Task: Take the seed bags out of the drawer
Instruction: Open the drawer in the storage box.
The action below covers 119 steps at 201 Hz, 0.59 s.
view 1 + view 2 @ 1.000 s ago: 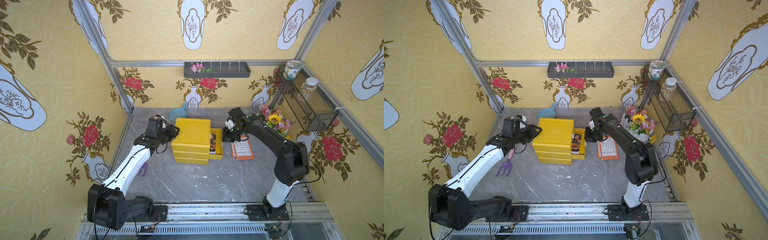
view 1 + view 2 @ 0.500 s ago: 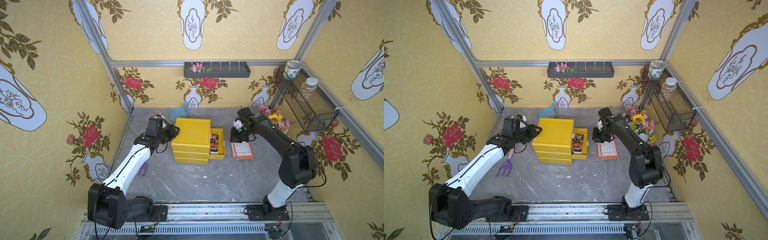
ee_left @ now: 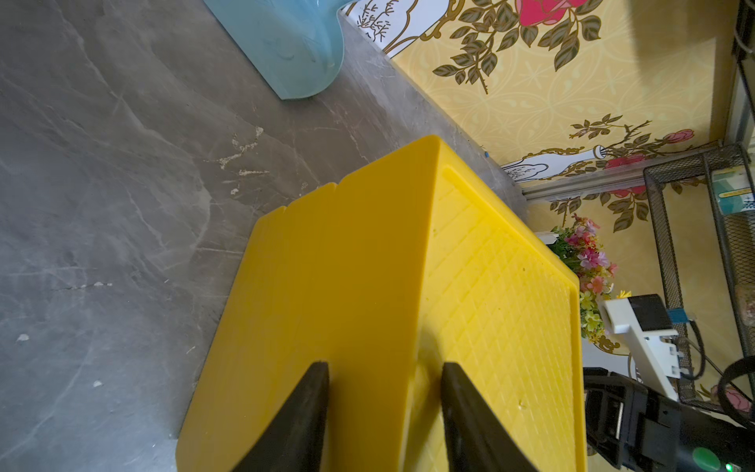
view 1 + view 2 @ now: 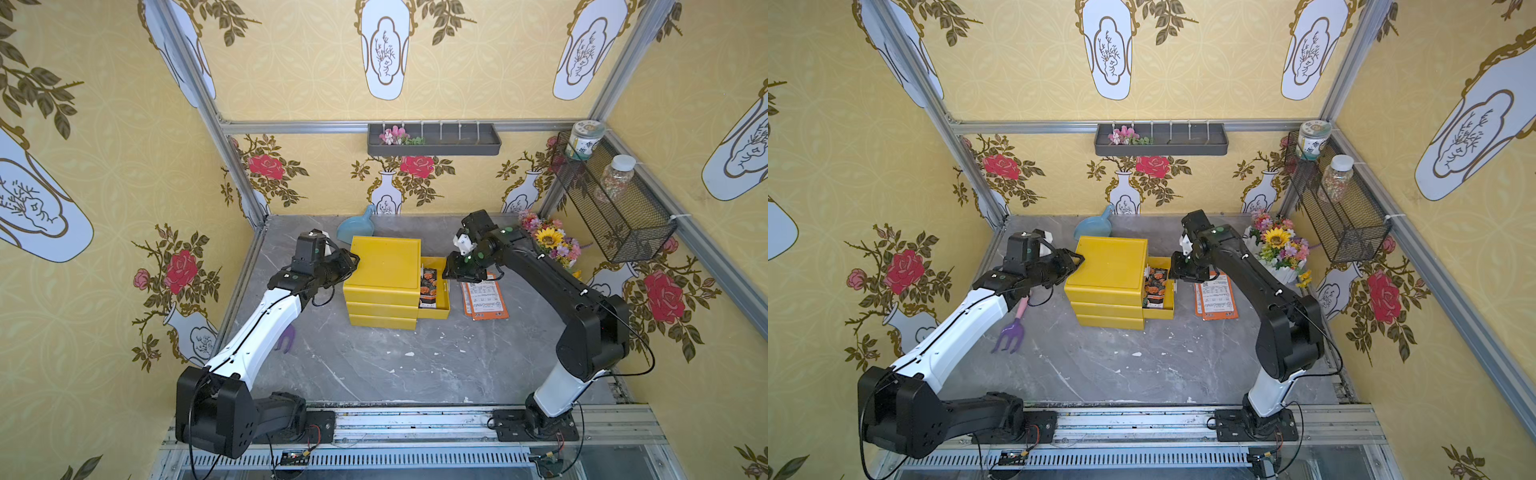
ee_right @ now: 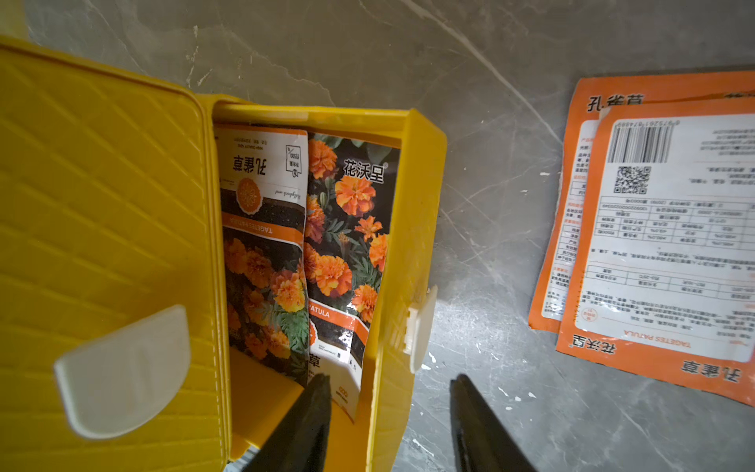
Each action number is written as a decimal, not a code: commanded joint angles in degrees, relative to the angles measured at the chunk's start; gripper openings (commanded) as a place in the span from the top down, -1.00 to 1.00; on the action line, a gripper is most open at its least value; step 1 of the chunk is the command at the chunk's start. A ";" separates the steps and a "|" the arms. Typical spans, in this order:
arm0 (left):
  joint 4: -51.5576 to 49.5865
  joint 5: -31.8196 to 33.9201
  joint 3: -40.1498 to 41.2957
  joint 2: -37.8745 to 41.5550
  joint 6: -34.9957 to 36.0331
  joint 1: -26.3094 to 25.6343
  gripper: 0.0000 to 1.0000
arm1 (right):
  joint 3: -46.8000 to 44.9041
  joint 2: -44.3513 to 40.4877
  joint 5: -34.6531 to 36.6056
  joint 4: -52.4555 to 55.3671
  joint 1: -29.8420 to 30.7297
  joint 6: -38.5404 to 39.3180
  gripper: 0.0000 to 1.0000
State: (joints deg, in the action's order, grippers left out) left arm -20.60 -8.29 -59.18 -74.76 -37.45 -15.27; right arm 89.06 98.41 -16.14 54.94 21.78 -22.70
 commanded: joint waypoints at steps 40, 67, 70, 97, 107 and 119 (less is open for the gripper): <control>-13.48 2.49 1.00 -0.99 1.30 0.02 0.01 | 1.52 4.17 5.77 2.06 1.92 -1.72 -0.11; -13.92 2.77 0.29 -0.53 1.40 0.06 -0.03 | 2.05 5.22 5.59 1.58 2.30 -1.84 0.04; -13.97 2.74 0.13 -0.48 1.41 0.06 -0.03 | 2.16 5.29 5.63 1.55 2.42 -1.89 0.07; -14.64 2.93 -1.68 -0.56 1.42 0.06 -0.09 | 3.13 5.71 5.84 1.75 2.49 -2.04 0.27; -14.90 3.02 -2.36 -0.58 1.58 0.06 -0.10 | 3.52 5.65 6.26 2.07 2.48 -2.00 0.36; -15.10 3.02 -3.09 -0.63 1.67 0.06 -0.12 | 3.92 5.65 7.04 2.57 2.48 -1.98 0.46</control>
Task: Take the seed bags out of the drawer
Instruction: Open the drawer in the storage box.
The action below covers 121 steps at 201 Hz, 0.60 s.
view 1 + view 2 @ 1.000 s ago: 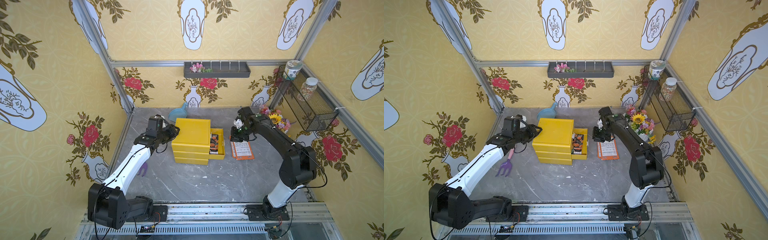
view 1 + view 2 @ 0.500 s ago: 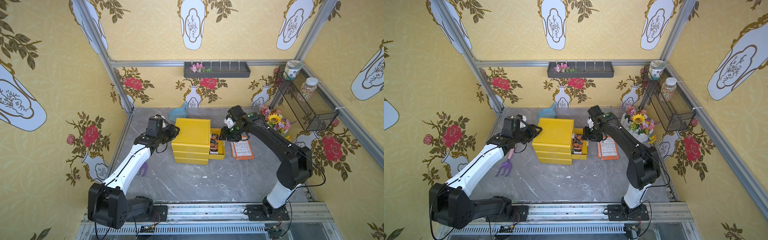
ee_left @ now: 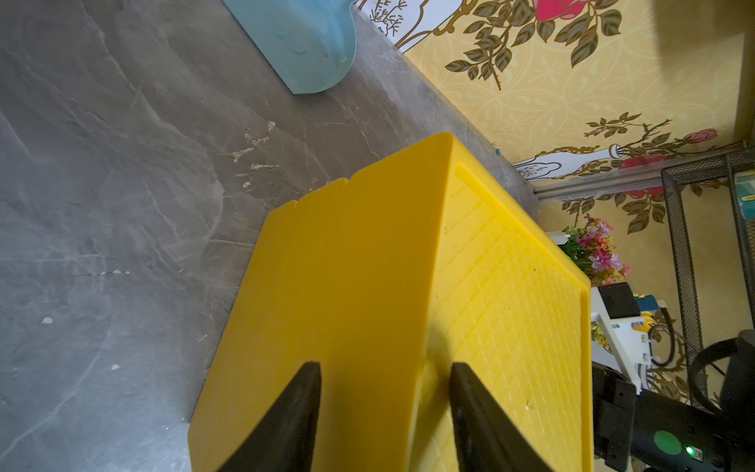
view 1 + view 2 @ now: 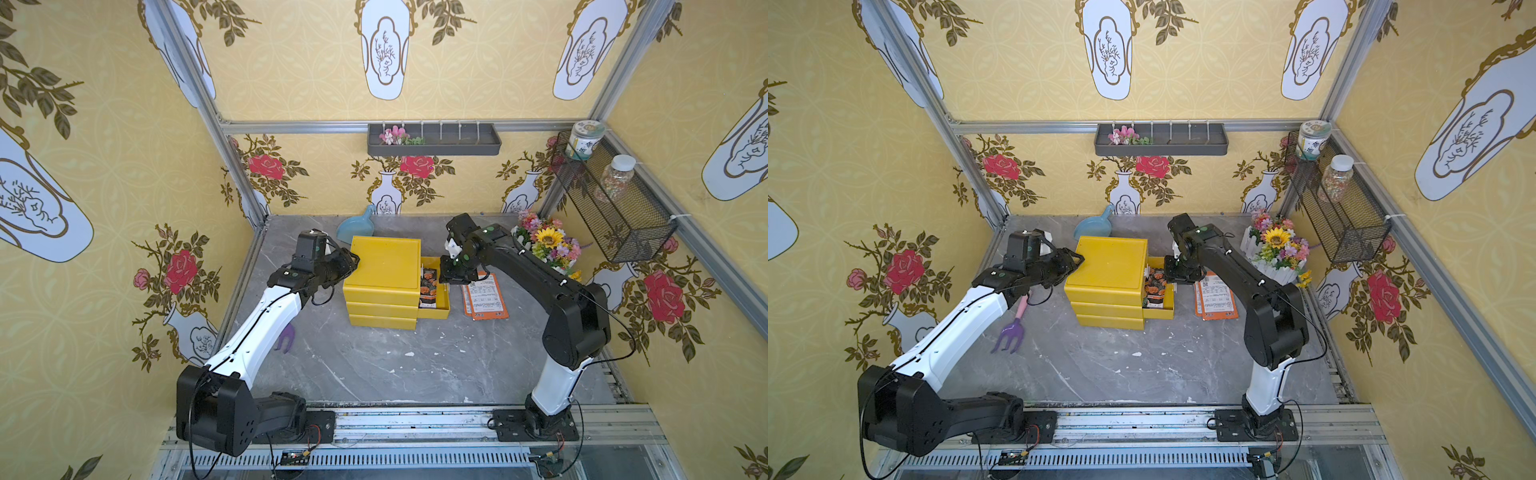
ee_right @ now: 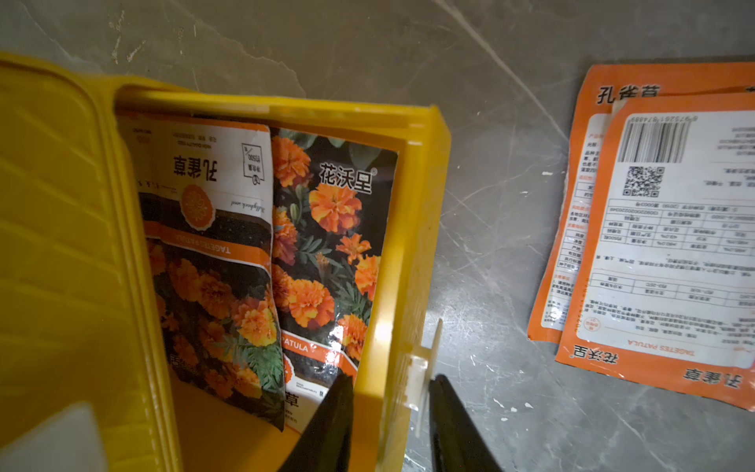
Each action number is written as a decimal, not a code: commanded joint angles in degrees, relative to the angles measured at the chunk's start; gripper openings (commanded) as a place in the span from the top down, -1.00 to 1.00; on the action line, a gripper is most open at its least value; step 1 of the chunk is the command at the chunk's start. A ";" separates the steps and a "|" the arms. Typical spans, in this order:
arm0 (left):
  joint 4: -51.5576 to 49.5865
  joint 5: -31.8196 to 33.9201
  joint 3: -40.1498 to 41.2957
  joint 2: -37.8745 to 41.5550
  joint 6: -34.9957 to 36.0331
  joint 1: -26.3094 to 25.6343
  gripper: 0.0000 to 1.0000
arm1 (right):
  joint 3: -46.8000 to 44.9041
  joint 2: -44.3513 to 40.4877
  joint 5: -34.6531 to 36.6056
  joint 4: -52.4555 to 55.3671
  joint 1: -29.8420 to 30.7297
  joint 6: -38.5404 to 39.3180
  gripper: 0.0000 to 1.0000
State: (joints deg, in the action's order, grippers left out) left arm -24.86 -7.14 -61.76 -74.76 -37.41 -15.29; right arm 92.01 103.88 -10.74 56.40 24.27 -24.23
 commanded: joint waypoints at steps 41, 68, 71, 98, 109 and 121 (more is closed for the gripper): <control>-10.84 1.77 -1.00 -1.18 1.88 0.08 -0.12 | 0.81 -0.08 3.48 2.24 -0.26 0.33 0.71; -10.79 1.68 -0.90 -1.16 1.90 0.08 -0.12 | 0.05 -0.42 3.93 2.26 -0.67 0.45 0.79; -10.74 1.62 -0.91 -1.15 1.90 0.06 -0.12 | 0.02 -0.49 3.89 2.27 -0.71 0.45 0.79; -10.78 1.60 -0.90 -1.18 1.90 0.06 -0.12 | 0.02 -0.94 4.27 2.51 -1.39 0.77 0.84; -10.73 1.58 -0.81 -1.05 1.90 0.08 -0.11 | 0.10 -1.02 4.41 2.65 -1.75 0.93 0.86; -10.74 1.58 -0.64 -0.93 1.90 0.06 -0.11 | 0.22 -1.26 4.41 2.79 -2.17 1.03 0.88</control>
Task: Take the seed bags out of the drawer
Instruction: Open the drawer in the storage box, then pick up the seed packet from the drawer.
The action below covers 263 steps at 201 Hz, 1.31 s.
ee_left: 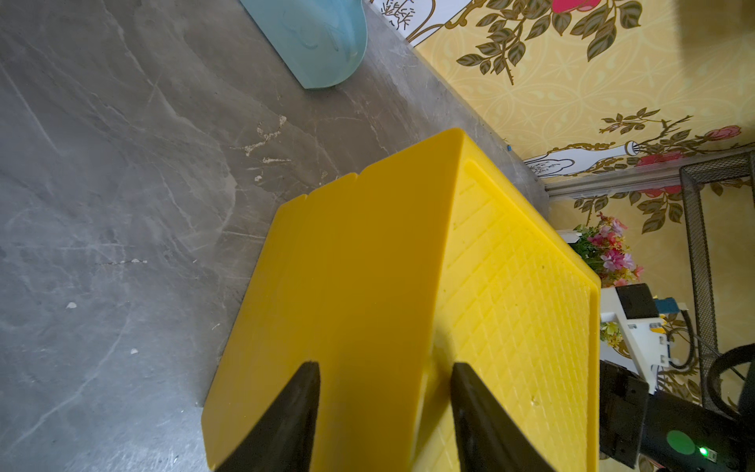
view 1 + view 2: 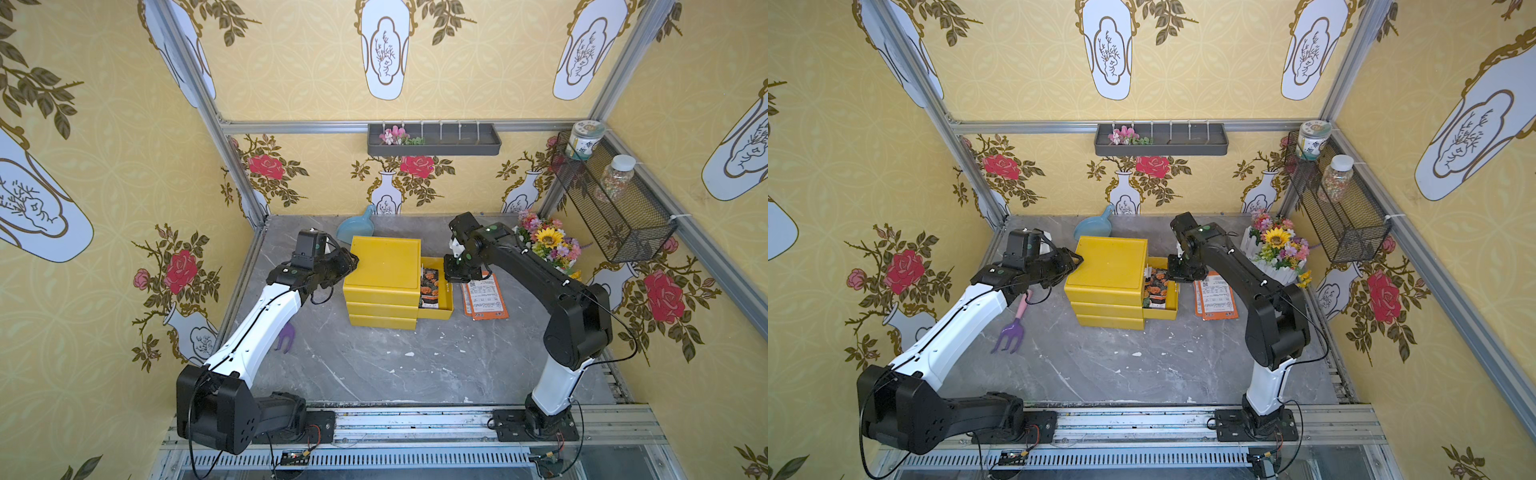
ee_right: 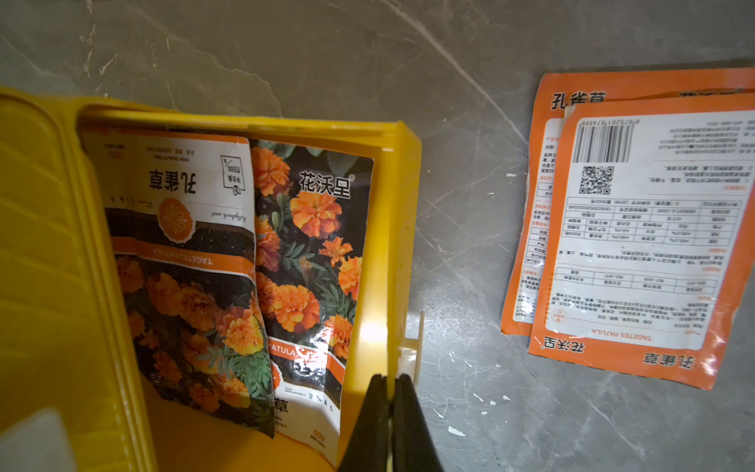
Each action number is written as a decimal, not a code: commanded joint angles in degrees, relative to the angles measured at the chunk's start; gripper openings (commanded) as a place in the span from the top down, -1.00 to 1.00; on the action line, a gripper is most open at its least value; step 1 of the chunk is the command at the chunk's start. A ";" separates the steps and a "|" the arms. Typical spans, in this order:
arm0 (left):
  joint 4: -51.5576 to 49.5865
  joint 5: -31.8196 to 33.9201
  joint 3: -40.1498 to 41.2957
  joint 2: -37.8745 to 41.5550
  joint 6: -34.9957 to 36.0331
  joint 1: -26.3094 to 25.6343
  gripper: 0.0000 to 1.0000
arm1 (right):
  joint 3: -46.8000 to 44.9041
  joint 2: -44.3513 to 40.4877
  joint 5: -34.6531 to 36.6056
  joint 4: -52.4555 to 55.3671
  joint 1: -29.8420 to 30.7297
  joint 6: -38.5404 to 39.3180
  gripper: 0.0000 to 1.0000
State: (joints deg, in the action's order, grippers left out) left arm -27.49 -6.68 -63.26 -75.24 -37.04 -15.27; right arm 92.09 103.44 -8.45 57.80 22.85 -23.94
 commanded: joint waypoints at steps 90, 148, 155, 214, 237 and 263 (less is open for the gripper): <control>-7.50 0.81 3.13 0.31 1.26 0.01 0.02 | -0.61 -1.29 1.71 0.83 -1.47 0.74 0.56; -7.21 0.61 3.97 0.60 1.18 0.06 0.11 | 1.95 -2.71 3.86 2.66 -2.08 1.01 0.12; -7.22 0.54 4.03 0.62 1.18 0.02 0.11 | 2.71 -2.82 3.88 3.03 -2.04 1.00 0.12; -6.29 0.22 5.51 1.32 0.54 0.06 0.18 | 3.12 -2.72 -4.43 -0.99 0.16 -2.83 0.20; -6.44 0.18 5.61 1.33 0.65 0.06 0.19 | 0.80 -1.55 -8.09 -4.23 0.63 -5.11 0.23; -6.53 0.17 5.64 1.34 0.83 0.00 0.18 | -0.11 0.26 -9.93 -6.52 1.39 -6.45 0.23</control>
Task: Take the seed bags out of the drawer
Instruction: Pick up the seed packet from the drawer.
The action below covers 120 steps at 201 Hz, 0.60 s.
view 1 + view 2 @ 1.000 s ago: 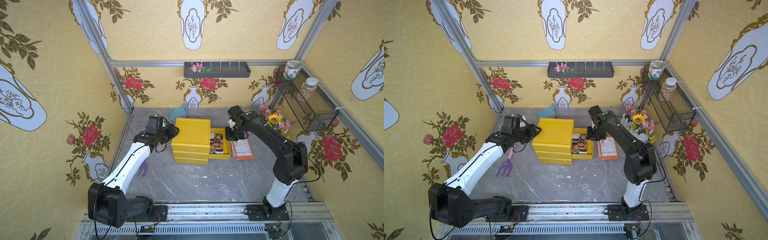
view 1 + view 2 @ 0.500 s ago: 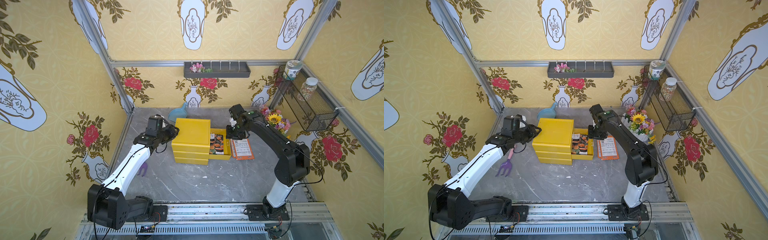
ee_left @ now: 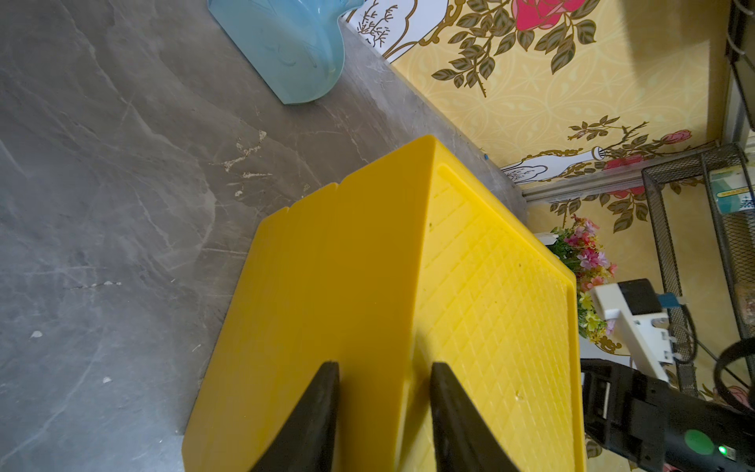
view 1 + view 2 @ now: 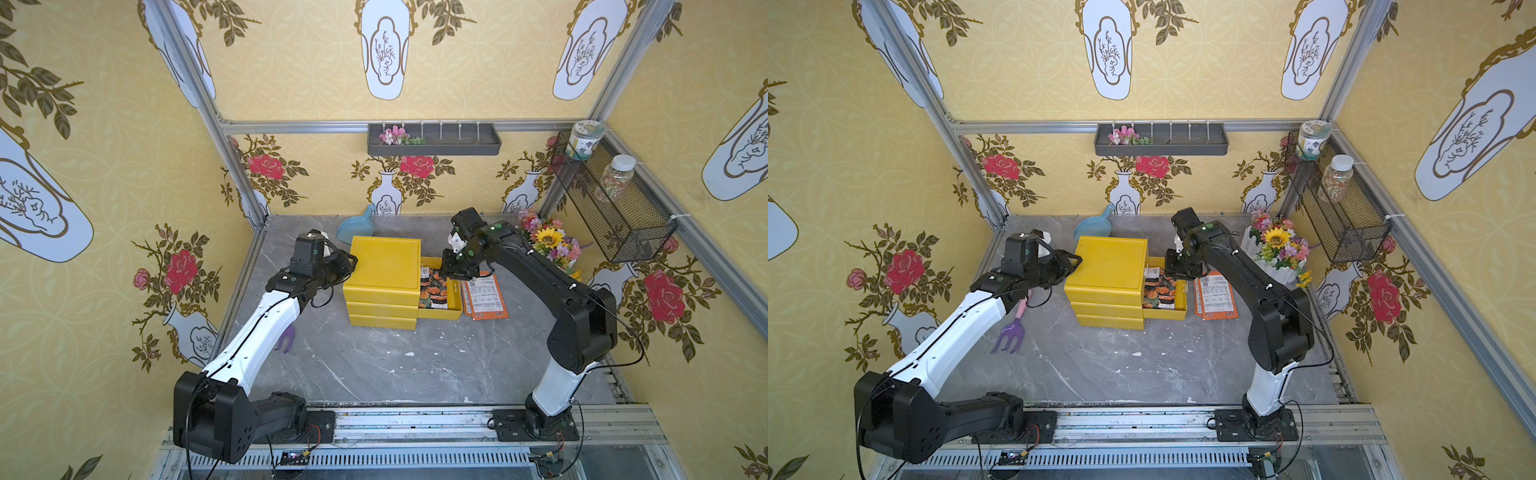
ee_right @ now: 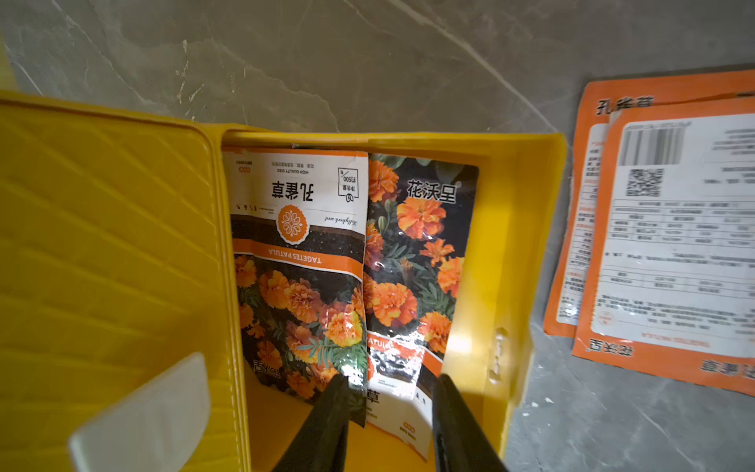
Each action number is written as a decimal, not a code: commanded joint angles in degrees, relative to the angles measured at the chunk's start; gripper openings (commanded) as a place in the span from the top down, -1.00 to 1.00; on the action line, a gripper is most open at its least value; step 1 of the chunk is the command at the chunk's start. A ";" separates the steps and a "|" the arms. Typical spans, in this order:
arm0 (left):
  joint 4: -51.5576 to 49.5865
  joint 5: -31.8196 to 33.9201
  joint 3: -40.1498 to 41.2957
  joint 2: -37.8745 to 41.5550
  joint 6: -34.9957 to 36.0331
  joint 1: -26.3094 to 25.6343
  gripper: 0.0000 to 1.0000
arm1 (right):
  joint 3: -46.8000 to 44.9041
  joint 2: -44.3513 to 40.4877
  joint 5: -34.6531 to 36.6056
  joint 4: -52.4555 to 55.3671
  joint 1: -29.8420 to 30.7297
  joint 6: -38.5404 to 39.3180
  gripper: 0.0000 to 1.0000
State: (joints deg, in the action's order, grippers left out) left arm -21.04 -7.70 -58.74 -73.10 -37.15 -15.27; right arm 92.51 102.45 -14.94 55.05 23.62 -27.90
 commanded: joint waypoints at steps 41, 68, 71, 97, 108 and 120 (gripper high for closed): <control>-13.02 1.01 1.00 -1.30 1.09 0.05 0.16 | -0.32 4.78 -5.25 -5.89 1.26 -3.55 0.26; -13.14 1.02 0.86 -1.50 1.11 0.06 0.16 | -0.21 6.59 -5.45 -6.35 1.43 -3.49 0.29; -13.07 1.02 0.83 -1.48 1.09 0.04 0.16 | -0.26 6.73 -5.53 -6.42 1.43 -3.55 0.29; -13.20 1.11 0.91 -1.60 1.11 0.06 0.16 | -0.61 7.75 -6.05 -7.18 1.58 -3.54 0.30; -13.24 1.12 0.82 -1.55 1.09 0.06 0.16 | -0.87 8.15 -6.43 -7.56 1.52 -3.61 0.32; -13.25 1.11 0.80 -1.73 1.06 0.07 0.16 | -1.15 8.58 -6.89 -8.06 1.67 -3.85 0.35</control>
State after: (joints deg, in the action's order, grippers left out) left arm -21.04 -7.79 -58.96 -73.65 -37.12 -15.27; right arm 91.79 110.32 -20.73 48.80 25.10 -31.27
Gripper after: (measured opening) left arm 0.420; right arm 0.339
